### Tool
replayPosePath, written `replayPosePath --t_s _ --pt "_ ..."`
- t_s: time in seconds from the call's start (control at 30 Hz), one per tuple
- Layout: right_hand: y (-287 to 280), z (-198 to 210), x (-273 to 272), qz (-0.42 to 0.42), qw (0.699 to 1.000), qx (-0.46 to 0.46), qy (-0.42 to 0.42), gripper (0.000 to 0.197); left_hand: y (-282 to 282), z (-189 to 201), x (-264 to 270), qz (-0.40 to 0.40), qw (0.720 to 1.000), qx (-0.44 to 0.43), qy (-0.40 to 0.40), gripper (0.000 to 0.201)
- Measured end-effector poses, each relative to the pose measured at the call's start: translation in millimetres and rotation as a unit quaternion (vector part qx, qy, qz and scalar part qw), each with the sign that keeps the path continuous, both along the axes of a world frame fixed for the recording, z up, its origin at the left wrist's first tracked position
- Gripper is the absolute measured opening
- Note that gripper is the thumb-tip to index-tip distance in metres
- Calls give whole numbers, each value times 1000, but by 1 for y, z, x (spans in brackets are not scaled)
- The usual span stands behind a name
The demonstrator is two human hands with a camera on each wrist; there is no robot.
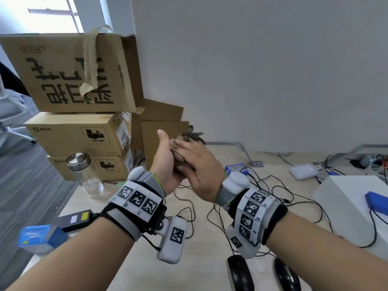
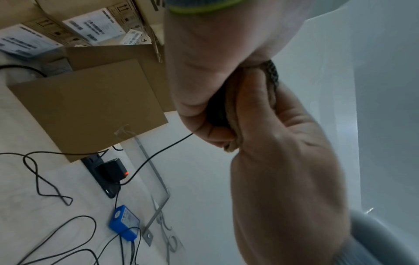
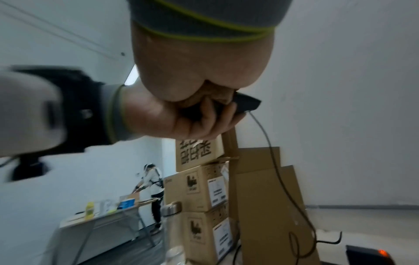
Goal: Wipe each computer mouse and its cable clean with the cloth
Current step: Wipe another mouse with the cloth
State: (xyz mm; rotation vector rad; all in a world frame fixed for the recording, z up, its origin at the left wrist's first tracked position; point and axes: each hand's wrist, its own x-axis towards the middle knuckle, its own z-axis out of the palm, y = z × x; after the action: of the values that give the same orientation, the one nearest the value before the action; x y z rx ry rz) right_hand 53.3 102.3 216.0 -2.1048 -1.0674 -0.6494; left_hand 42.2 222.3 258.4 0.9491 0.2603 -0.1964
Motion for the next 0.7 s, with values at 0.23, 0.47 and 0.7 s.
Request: replayPosePath --t_s 0.23,0.47,0.7 --pt "-8 23 23 -87 944 246 202 34 3 -1 3 40 998 43 28 47" --pt "2 23 10 -109 958 218 150 46 0 -3 8 31 999 7 17 48" --pt "8 2 -20 -2 996 89 22 42 12 -14 11 38 996 -84 21 46"
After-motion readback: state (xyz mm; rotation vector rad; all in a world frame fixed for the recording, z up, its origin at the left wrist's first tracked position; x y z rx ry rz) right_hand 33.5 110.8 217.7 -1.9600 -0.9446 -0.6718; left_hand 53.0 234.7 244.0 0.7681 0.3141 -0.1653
